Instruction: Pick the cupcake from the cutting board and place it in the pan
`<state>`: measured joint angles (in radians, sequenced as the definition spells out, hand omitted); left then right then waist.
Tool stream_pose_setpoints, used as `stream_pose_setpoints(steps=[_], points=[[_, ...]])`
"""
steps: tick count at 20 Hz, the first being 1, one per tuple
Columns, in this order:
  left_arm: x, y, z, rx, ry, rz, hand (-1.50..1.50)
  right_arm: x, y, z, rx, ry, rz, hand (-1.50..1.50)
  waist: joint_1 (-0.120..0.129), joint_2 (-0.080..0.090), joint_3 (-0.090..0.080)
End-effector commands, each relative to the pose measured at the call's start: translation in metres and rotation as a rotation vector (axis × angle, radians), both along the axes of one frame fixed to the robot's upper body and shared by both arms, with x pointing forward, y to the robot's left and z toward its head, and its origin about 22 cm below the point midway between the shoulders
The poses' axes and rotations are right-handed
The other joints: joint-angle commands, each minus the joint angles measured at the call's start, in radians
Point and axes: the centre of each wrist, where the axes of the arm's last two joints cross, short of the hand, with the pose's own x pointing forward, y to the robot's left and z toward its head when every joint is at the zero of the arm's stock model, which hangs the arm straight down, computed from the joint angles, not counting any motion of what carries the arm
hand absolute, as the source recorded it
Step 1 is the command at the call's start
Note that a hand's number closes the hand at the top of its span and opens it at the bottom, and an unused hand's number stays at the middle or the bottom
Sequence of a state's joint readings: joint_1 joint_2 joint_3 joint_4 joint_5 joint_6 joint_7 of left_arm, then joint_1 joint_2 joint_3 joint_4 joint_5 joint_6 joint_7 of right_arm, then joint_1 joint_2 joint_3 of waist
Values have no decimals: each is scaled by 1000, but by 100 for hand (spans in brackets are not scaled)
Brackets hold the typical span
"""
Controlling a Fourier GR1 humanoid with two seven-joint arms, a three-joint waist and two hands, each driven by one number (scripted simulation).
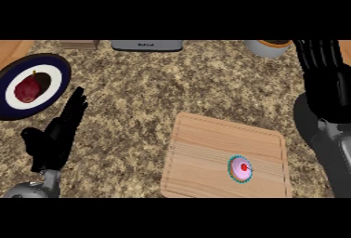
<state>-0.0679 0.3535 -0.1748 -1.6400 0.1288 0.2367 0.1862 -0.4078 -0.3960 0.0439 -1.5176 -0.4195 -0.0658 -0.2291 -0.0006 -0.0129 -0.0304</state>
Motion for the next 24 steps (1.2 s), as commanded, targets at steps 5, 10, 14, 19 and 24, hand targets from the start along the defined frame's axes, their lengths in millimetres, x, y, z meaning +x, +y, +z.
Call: stream_pose_setpoints(steps=[5, 10, 14, 19, 24], points=[[-23, 4, -53, -242, 198, 208, 0, -37, 10, -61, -93, 355, 332, 150, 0, 17, 29], [-51, 11, -77, -321, 251, 296, 0, -103, -3, -90, -433, 143, 144, -150, -58, -6, 29], [-49, 9, -78, -336, 254, 308, 0, -176, -2, -111, -447, 94, 87, -150, -68, -2, 30], [-42, -8, -84, -341, 238, 244, 0, -209, 3, -104, -587, 88, -87, -150, -23, 9, 29], [-35, -21, -97, -329, 244, 232, 0, -194, 18, -62, -683, 138, -185, -150, -9, 13, 29]])
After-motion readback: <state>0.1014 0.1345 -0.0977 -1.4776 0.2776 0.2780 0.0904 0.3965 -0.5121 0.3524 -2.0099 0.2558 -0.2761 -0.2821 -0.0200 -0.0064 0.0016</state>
